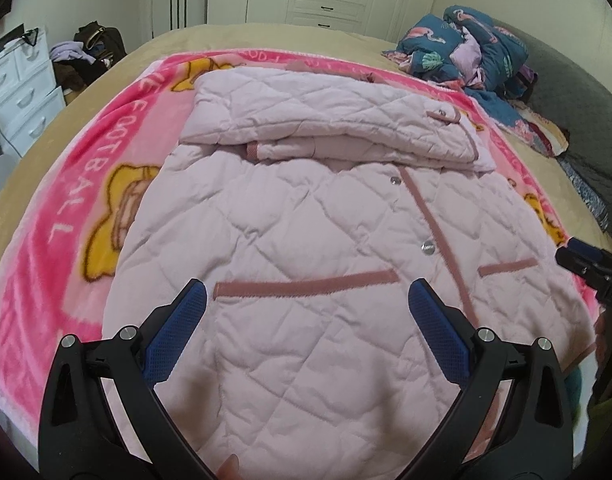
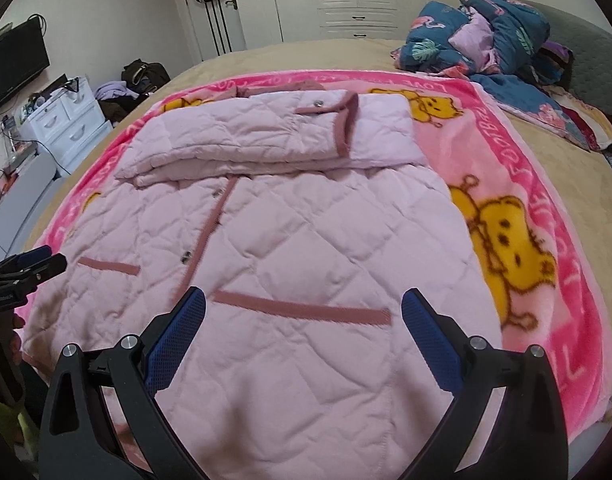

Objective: Fold large clothes

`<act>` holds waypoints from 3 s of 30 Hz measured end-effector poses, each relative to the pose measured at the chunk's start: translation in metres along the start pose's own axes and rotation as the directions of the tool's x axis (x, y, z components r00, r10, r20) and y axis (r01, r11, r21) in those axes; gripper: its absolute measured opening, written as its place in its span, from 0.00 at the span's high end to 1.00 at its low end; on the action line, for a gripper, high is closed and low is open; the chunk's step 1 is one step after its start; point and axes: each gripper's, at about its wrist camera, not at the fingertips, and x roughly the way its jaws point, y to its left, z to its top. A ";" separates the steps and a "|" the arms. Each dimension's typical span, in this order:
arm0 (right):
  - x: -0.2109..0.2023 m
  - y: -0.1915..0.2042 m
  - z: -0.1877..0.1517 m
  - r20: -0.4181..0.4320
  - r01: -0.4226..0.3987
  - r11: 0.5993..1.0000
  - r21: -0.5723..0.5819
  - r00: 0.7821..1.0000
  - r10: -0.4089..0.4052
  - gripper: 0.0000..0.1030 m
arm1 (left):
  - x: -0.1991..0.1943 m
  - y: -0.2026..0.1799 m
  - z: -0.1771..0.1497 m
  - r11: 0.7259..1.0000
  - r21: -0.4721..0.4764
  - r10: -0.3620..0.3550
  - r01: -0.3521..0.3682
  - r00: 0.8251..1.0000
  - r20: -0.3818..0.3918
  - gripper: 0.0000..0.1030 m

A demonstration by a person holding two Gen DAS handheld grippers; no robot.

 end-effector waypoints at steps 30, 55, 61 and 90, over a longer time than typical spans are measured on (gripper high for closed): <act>-0.004 -0.073 -0.062 -0.117 0.071 0.995 0.074 0.991 -0.062 0.05 | -0.013 0.087 -0.063 0.984 -0.077 0.151 -0.158 0.985 -0.086 0.08; -0.023 -0.104 -0.090 -0.166 0.058 0.990 0.130 0.985 -0.036 0.05 | -0.030 0.047 -0.088 0.998 0.012 0.067 -0.066 0.996 -0.052 0.76; -0.025 -0.110 -0.102 -0.190 0.015 0.985 0.172 0.982 0.018 0.05 | -0.039 0.050 -0.075 0.999 0.019 0.032 -0.032 0.999 -0.011 0.86; -0.029 -0.088 -0.109 -0.181 -0.207 0.957 0.205 0.953 0.244 0.60 | -0.027 0.075 -0.102 0.998 -0.060 0.029 -0.035 0.995 -0.092 0.61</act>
